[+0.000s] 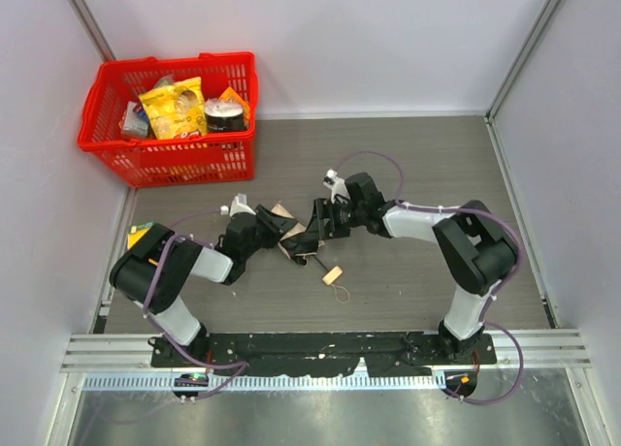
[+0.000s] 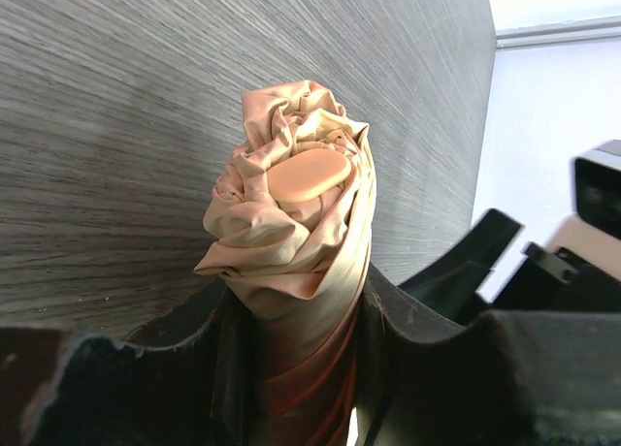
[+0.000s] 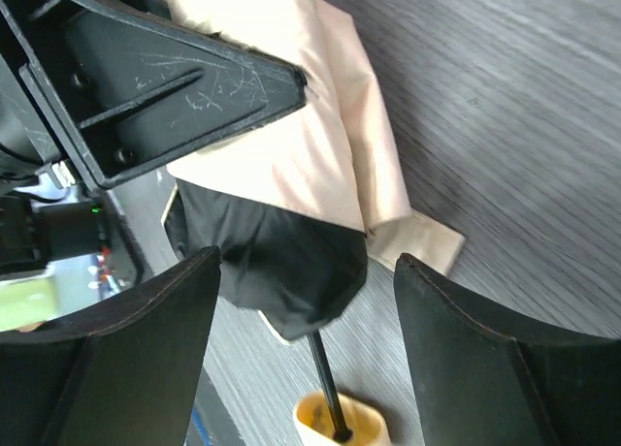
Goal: Put away the umbrella
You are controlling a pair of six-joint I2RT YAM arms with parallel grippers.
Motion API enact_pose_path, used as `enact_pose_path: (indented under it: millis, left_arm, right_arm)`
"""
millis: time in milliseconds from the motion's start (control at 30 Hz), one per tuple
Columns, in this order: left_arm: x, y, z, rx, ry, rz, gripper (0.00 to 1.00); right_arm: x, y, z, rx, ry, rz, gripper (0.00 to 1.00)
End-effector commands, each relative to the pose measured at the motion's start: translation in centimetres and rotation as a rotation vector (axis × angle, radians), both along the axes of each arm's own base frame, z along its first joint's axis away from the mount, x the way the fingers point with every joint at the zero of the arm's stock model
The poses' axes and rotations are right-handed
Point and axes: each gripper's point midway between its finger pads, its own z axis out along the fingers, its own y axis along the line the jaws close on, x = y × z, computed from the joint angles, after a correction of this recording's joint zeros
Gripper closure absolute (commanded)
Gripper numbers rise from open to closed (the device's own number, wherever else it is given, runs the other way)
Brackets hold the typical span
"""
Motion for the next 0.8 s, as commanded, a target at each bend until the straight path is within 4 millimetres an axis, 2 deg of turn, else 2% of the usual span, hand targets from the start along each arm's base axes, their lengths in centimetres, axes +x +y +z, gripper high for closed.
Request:
enact_pose_path:
  millis: [0,67,200,233,367,433,533,633,767]
  left_arm:
    - [0.5,0.5,1.8,0.026,-0.066,0.004,1.0]
    - [0.4,0.5,1.6,0.029,-0.05,0.005,1.0]
    - [0.2,0.5,0.7,0.035,0.016,0.016,1.0]
    - [-0.1,0.1,0.5,0.031,0.048,-0.011,1.0]
    - [-0.9,0.1,-0.9,0.073,0.199,-0.009,1.0]
    - [-1.0,0.3,-0.7,0.081,0.223,0.0,1.0]
    - [-1.2,0.4,-0.7,0.092,0.257,0.008,1.0]
    - [-1.4,0.4,-0.9,0.092,0.288,0.008,1.0]
    - [-1.7,0.2,-1.3,0.082,0.331,0.011,1.0]
  right_arm:
    - [0.0,-2.9,1.3,-0.238,-0.19,0.055,0.23]
    - [0.2,-2.3,2.7,-0.268,-0.291,0.056,0.23]
    - [0.5,0.3,5.0,-0.331,-0.485,0.067,0.23]
    - [1.1,0.4,5.6,-0.353,-0.525,0.04,0.23]
    - [0.8,2.7,7.7,-0.343,-0.665,0.046,0.23]
    - [0.2,3.9,8.0,-0.342,-0.721,0.079,0.23]
    - [-0.1,5.4,7.2,-0.351,-0.772,0.101,0.23]
    - [0.3,6.0,6.5,-0.397,-0.841,0.105,0.23]
    - [-0.4,6.9,4.6,-0.446,-0.896,0.145,0.25]
